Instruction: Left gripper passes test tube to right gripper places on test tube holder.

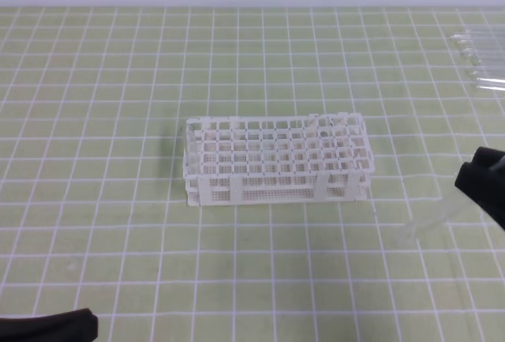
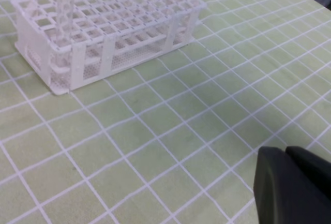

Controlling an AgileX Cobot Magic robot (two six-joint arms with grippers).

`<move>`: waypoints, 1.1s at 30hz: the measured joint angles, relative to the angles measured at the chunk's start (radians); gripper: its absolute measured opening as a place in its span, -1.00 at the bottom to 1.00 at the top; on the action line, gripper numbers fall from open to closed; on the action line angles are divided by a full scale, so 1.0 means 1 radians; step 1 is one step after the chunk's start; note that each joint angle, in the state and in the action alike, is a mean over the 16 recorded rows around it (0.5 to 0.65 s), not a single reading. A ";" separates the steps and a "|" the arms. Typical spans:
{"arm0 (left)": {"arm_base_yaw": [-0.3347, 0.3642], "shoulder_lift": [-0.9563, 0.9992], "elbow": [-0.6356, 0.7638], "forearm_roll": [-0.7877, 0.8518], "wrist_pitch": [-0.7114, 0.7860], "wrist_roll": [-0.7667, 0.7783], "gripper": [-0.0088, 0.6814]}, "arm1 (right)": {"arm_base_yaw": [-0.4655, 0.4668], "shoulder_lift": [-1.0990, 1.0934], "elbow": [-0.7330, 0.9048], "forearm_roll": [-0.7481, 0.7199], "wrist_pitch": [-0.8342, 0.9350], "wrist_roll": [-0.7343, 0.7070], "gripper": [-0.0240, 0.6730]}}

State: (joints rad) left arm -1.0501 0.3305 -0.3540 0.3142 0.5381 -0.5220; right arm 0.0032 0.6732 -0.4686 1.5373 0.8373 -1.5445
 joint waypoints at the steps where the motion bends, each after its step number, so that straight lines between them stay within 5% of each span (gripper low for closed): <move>1: 0.000 -0.001 0.000 -0.001 0.001 0.000 -0.98 | 0.000 0.000 -0.005 -0.013 -0.012 0.009 -0.64; 11: 0.000 -0.003 0.000 -0.003 0.004 0.000 -0.98 | 0.059 0.000 -0.114 -0.322 -0.223 0.248 -0.64; 26: 0.000 -0.003 0.000 -0.003 0.003 0.000 -0.98 | 0.506 0.202 -0.233 -1.325 -0.898 1.308 -0.64; 33: 0.003 -0.002 0.000 -0.002 0.002 0.000 -0.98 | 0.642 0.467 -0.305 -1.528 -1.132 1.507 -0.64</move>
State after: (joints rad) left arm -1.0473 0.3282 -0.3541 0.3120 0.5402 -0.5221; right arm 0.6450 1.1399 -0.7740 0.0096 -0.2944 -0.0374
